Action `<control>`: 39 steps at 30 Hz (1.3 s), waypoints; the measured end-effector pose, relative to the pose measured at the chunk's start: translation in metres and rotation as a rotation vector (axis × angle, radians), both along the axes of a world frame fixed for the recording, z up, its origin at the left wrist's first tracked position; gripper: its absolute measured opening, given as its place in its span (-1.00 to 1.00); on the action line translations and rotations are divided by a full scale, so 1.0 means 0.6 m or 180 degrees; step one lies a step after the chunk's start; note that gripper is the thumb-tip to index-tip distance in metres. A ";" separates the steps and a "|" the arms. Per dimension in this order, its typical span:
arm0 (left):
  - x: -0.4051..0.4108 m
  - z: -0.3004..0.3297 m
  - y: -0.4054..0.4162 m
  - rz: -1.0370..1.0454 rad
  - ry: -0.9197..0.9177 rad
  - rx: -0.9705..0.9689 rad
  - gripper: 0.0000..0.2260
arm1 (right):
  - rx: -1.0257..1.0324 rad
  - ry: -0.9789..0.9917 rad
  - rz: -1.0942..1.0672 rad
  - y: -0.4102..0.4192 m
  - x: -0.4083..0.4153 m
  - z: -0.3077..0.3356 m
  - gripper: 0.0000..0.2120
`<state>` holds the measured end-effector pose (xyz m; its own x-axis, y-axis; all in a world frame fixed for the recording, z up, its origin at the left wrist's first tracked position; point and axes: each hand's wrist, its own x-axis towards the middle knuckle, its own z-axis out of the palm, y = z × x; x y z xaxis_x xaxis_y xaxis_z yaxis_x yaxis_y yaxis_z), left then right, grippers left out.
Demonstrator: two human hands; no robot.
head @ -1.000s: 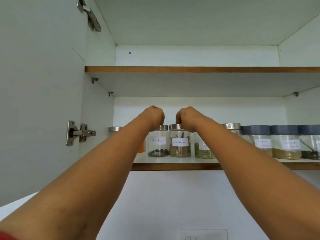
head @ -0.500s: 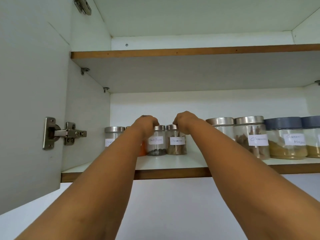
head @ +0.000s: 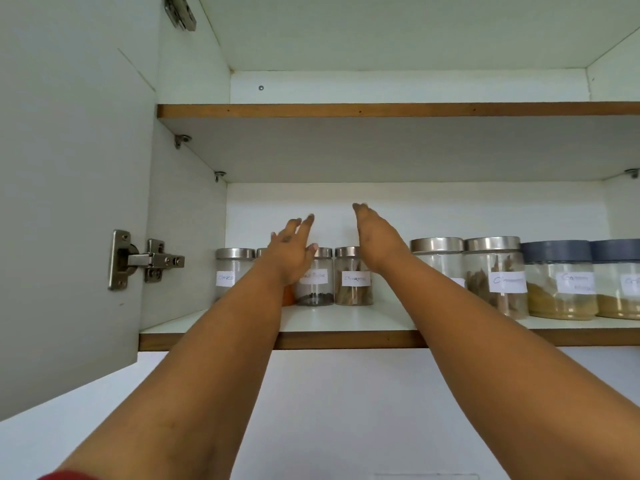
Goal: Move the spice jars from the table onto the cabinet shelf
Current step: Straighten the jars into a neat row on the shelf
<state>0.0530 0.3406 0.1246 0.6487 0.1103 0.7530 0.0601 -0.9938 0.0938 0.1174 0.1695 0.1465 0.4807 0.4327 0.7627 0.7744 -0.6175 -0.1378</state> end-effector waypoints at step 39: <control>0.095 0.057 -0.336 0.0629 0.0610 0.0147 -0.59 | -0.1000 0.0051 -0.0602 -0.267 0.111 0.008 -0.60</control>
<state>0.1101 0.1387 0.1586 0.7491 0.2172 0.6258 0.2654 -0.9640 0.0170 0.1839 0.0096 0.1514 0.5853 0.5469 0.5985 0.6418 -0.7637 0.0701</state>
